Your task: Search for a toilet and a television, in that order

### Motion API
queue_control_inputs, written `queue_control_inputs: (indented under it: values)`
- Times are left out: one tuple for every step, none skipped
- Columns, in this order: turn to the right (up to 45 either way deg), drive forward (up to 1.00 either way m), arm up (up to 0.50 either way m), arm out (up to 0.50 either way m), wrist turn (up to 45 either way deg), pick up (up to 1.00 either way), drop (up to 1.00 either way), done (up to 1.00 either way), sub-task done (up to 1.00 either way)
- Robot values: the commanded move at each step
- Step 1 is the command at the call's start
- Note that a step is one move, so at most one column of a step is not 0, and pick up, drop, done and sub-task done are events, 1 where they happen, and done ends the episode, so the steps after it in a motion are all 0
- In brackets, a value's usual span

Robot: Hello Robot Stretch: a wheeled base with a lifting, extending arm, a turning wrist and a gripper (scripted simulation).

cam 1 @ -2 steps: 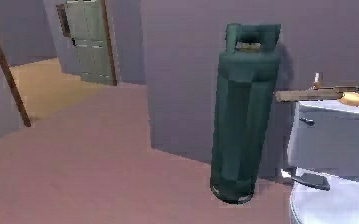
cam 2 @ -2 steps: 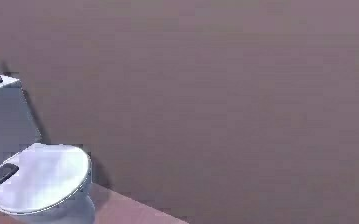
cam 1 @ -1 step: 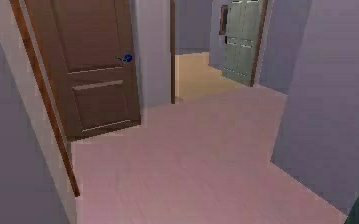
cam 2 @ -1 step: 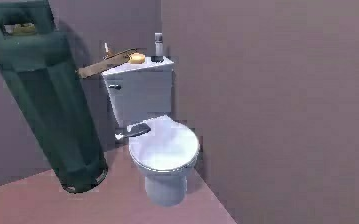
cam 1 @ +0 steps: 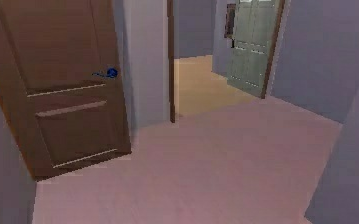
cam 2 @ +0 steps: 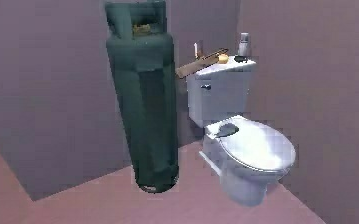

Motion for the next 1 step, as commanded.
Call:
queue_control_inputs:
  values:
    - [-33.0,0.0,0.0,0.0,0.0,0.0,0.0,0.0,0.0]
